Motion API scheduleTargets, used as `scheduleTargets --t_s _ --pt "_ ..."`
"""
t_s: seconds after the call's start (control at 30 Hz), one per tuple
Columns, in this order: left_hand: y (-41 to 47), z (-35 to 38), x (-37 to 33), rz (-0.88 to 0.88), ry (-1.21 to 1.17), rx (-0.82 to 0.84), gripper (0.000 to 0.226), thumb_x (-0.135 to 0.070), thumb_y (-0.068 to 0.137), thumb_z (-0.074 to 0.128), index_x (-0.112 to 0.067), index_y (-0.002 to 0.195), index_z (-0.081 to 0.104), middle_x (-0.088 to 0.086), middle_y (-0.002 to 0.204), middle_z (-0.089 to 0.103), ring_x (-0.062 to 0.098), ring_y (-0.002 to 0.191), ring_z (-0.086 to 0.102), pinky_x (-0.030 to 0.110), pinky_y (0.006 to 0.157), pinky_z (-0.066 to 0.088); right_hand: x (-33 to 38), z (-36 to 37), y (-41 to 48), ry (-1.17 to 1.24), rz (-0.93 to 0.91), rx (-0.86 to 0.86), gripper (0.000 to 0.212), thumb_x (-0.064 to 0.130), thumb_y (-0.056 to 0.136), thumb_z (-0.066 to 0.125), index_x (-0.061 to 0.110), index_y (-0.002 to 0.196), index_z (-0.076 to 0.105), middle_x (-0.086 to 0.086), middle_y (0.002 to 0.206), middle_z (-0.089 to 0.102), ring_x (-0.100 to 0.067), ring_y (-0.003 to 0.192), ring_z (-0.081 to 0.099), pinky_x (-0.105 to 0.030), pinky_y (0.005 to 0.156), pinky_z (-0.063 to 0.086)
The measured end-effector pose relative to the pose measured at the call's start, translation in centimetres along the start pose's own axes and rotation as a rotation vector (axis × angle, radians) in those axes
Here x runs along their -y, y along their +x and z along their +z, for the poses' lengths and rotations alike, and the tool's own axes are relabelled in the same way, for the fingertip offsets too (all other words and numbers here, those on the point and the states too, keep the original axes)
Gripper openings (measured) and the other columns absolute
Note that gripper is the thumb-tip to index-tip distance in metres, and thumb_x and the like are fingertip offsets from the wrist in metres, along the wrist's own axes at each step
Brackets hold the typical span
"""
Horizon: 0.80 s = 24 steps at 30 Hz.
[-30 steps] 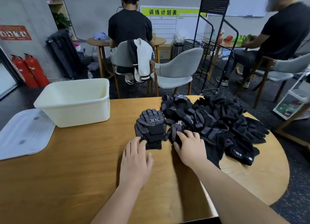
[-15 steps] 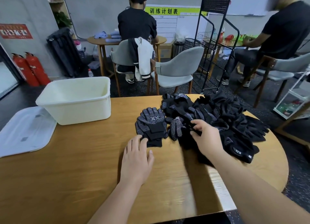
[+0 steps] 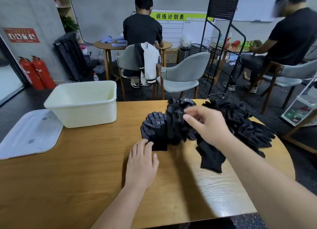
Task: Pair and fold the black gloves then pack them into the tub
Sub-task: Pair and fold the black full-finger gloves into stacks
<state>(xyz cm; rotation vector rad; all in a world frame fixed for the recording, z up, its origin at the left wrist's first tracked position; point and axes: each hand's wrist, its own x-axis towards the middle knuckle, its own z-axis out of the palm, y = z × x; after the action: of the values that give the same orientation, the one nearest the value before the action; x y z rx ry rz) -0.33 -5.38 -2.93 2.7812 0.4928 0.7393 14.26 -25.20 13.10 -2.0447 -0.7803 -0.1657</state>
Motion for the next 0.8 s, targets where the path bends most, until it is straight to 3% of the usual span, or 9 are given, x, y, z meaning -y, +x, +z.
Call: scheduleTargets --t_s 0.07,0.13,0.33,0.43,0.53,0.7,0.8 --pt "-0.1 0.0 0.0 0.012 -0.016 -0.001 0.037 -0.028 0.1 0.058 -0.016 0.135 0.059 0.0 0.141 0.051 0.022 0.128 0.052 0.041 0.104 0.05 -2.2 1.4 -1.8 -0.057 0.075 -0.021 0.01 0.03 0.1 0.071 0.029 0.106 0.079 0.02 0.082 0.073 0.003 0.079 0.067 -0.021 0.077 0.055" --pt "-0.1 0.1 0.1 0.018 -0.027 0.004 0.036 -0.028 0.1 0.057 -0.016 0.134 0.06 0.0 0.141 0.052 0.022 0.128 0.052 0.042 0.104 0.05 -4.7 2.9 -4.0 -0.118 0.151 -0.104 0.01 0.03 0.101 0.068 0.031 0.106 0.077 0.02 0.083 0.071 0.0 0.079 0.067 -0.031 0.08 0.058" --pt "0.0 0.1 0.2 0.109 -0.051 0.024 0.035 -0.033 0.098 0.053 -0.019 0.129 0.062 -0.005 0.132 0.056 0.019 0.125 0.052 0.038 0.104 0.048 -8.6 8.0 -9.7 -0.404 0.115 -0.149 0.029 0.018 0.09 0.075 0.026 0.118 0.073 0.01 0.12 0.065 -0.021 0.111 0.057 -0.042 0.092 0.052" --pt "0.1 0.1 0.3 0.15 -0.044 0.082 0.042 -0.037 0.1 0.052 -0.023 0.138 0.061 -0.01 0.141 0.054 0.016 0.135 0.046 0.038 0.112 0.044 -9.2 10.1 -11.2 -0.593 0.069 -0.088 0.036 0.028 0.088 0.069 0.026 0.124 0.072 0.005 0.133 0.065 -0.028 0.122 0.055 -0.047 0.098 0.048" --pt "0.2 0.2 0.3 0.176 -0.031 0.132 0.049 -0.037 0.102 0.048 -0.026 0.149 0.054 -0.014 0.154 0.047 0.014 0.144 0.039 0.037 0.118 0.038 -9.0 10.8 -11.6 -0.701 0.081 -0.069 0.042 0.038 0.091 0.05 0.024 0.124 0.072 0.005 0.131 0.068 -0.027 0.12 0.057 -0.046 0.103 0.041" --pt "0.5 0.5 0.0 0.195 -0.027 0.181 0.053 -0.035 0.105 0.042 -0.027 0.157 0.045 -0.016 0.161 0.042 0.013 0.15 0.033 0.039 0.121 0.036 -8.4 10.1 -12.0 -0.718 0.035 -0.087 0.041 0.036 0.089 0.047 0.025 0.122 0.07 0.009 0.109 0.069 -0.026 0.105 0.055 -0.044 0.092 0.043" --pt "1.2 0.7 -0.2 0.292 -0.005 0.196 0.052 -0.034 0.106 0.04 -0.025 0.157 0.045 -0.013 0.161 0.045 0.015 0.149 0.035 0.041 0.12 0.037 -8.2 10.1 -11.9 -0.679 0.033 -0.134 0.034 0.033 0.095 0.053 0.023 0.123 0.07 0.005 0.128 0.065 -0.028 0.117 0.054 -0.045 0.095 0.044"
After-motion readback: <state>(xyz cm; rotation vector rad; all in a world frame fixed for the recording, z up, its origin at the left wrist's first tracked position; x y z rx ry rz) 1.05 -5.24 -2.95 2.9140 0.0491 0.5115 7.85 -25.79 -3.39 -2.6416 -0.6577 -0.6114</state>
